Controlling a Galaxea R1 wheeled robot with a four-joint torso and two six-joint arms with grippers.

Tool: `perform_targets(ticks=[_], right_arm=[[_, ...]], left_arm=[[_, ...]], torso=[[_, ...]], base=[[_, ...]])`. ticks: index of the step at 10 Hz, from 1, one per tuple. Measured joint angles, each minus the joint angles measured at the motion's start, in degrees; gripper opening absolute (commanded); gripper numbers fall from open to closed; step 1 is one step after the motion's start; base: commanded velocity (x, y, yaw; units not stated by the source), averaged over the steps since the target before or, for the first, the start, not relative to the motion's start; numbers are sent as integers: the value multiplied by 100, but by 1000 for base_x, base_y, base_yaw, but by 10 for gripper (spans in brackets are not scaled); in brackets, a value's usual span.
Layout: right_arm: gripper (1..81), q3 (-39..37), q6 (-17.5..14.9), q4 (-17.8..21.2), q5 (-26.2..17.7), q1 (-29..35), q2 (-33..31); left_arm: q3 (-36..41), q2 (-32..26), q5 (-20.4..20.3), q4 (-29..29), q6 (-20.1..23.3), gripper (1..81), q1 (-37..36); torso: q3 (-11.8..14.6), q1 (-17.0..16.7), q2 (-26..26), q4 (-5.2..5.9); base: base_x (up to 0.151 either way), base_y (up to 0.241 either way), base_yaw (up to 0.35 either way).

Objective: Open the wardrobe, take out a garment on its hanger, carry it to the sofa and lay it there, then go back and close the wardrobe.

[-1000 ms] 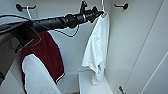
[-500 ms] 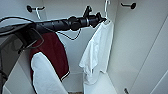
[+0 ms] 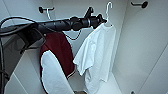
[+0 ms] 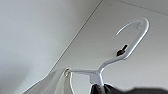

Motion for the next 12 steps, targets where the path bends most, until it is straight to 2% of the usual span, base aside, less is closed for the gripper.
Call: perform_targets(ticks=[4, 7, 12], right_arm=[[811, 0, 0, -2, 5, -17, 1], [811, 24, 2, -2, 13, -17, 9], [811, 27, 2, -5, 16, -17, 6]], left_arm=[[383, 185, -59, 0, 0, 10, 34], [914, 297, -238, 0, -2, 10, 469], [1703, -72, -967, 22, 46, 10, 913]], torso=[[0, 0, 0, 0], [0, 0, -2, 0], [0, 0, 0, 0]], base=[[0, 0, 0], [0, 0, 0], [0, 0, 0]])
